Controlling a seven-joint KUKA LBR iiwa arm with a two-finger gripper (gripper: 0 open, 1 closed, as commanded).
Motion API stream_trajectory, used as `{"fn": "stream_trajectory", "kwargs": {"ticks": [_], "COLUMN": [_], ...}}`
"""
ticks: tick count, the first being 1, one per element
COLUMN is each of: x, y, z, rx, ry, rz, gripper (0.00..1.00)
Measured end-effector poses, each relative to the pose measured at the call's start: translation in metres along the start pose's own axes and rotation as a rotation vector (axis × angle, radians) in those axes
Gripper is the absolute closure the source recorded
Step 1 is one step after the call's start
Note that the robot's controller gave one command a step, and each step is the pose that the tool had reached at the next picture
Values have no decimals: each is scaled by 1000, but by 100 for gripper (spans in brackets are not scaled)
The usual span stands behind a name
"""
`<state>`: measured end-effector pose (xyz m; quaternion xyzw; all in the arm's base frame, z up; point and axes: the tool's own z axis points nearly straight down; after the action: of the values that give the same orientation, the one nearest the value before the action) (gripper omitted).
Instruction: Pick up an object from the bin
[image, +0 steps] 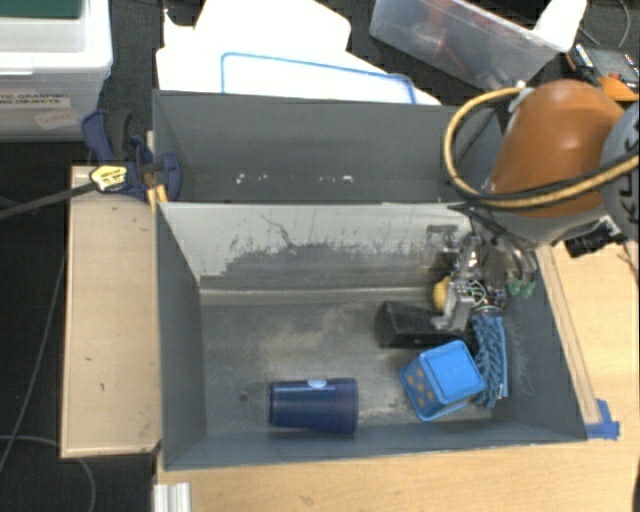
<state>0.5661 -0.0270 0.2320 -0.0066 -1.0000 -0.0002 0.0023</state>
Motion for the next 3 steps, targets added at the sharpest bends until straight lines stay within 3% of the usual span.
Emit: {"fn": "stream_trajectory", "kwargs": {"ticks": [1, 2, 3], "x": [-1, -18, -28], "y": [0, -20, -47], "z": [-5, 129, 160], "rx": [0, -2, 1], "ry": [-8, -12, -19], "rz": [-1, 194, -93], "gripper": [0, 0, 0]}}
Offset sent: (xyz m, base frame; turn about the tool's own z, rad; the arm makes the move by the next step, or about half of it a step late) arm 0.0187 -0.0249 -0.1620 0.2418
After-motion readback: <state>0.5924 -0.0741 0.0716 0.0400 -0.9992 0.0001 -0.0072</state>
